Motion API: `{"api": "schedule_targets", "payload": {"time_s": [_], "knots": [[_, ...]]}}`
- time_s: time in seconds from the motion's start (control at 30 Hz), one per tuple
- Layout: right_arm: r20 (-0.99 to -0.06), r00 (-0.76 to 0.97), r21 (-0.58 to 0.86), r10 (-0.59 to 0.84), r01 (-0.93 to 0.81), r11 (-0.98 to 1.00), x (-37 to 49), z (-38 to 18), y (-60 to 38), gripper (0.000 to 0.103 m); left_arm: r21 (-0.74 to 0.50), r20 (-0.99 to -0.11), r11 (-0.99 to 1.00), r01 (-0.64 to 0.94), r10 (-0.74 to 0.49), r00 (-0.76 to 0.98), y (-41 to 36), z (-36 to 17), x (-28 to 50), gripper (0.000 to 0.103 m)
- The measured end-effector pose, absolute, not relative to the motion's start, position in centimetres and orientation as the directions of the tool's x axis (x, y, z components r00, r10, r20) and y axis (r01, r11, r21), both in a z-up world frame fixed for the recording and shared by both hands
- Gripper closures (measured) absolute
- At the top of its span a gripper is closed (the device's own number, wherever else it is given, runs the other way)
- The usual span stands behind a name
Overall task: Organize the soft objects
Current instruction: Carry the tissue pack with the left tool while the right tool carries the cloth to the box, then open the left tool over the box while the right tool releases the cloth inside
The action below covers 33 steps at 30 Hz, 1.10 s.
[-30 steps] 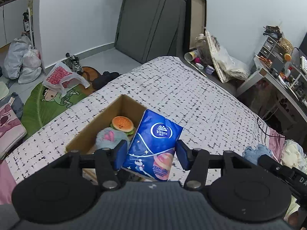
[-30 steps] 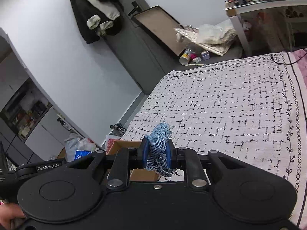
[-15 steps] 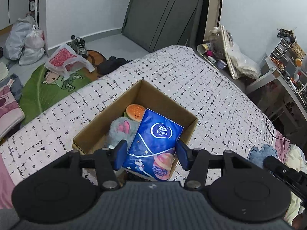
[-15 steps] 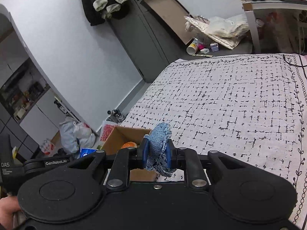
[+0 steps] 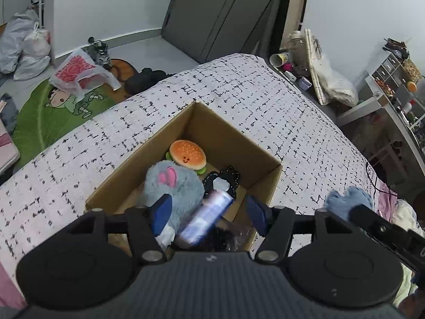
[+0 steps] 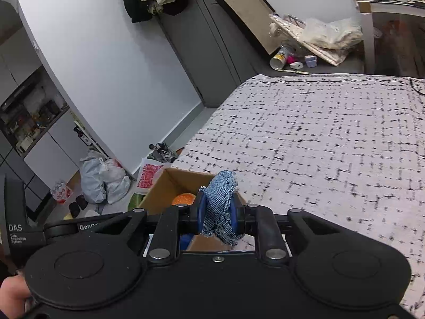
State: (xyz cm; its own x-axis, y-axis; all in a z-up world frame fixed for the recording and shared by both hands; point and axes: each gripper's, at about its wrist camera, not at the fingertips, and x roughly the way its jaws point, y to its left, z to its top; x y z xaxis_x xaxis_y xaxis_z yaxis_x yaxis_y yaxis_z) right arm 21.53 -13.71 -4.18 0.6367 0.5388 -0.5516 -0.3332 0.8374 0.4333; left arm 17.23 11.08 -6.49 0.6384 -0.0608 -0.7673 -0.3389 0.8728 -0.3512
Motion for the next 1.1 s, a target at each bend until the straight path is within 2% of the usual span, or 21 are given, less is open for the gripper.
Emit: {"api": "schedule_targets", "payload": {"time_s": [0.37,0.43,0.47,0.5,0.53,0.8,1.0,1.1], "knots": [[-0.515,0.616,0.5,0.596,-0.349,0.793,23.5,-5.0,-10.5,0.083,-0.34,-0.78,0.874,-0.348,-0.055,0.624,13.1,-6.4,18.0,0.039],[-0.485,0.609,0.543,0.627,-0.352,0.762,23.9,-5.3,-10.0,0.075,-0.335,-0.784,0.876,-0.347,-0.054,0.619,13.2,-6.3,18.1,0.039],[-0.492,0.6,0.55,0.631,-0.348,0.759,24.1,-5.5,-9.7,0.068,-0.331,-0.786,0.878,-0.346,-0.053,0.616,13.2,-6.3,18.1,0.039],[-0.511,0.594,0.547,0.621,-0.332,0.768,24.2,-5.6,-9.6,0.047,-0.325,-0.788,0.881,-0.344,-0.052,0.614,13.2,-6.2,18.2,0.038],[-0.518,0.602,0.543,0.608,-0.318,0.777,24.1,-5.8,-9.6,0.041,-0.321,-0.789,0.883,-0.342,-0.05,0.613,13.2,-6.1,18.1,0.037],[-0.54,0.586,0.532,0.604,-0.319,0.785,22.9,-5.3,-10.3,0.041,-0.271,-0.784,0.903,-0.332,-0.008,0.62,12.6,-5.0,17.4,0.018],[-0.579,0.578,0.497,0.575,-0.31,0.811,21.4,-4.9,-11.4,0.04,-0.268,-0.788,0.912,-0.312,-0.021,0.615,11.9,-4.2,16.8,0.014],[-0.592,0.588,0.475,0.552,-0.298,0.828,20.5,-4.3,-12.5,0.035,-0.255,-0.791,0.916,-0.309,-0.015,0.611,11.4,-3.9,16.3,0.01]]}}
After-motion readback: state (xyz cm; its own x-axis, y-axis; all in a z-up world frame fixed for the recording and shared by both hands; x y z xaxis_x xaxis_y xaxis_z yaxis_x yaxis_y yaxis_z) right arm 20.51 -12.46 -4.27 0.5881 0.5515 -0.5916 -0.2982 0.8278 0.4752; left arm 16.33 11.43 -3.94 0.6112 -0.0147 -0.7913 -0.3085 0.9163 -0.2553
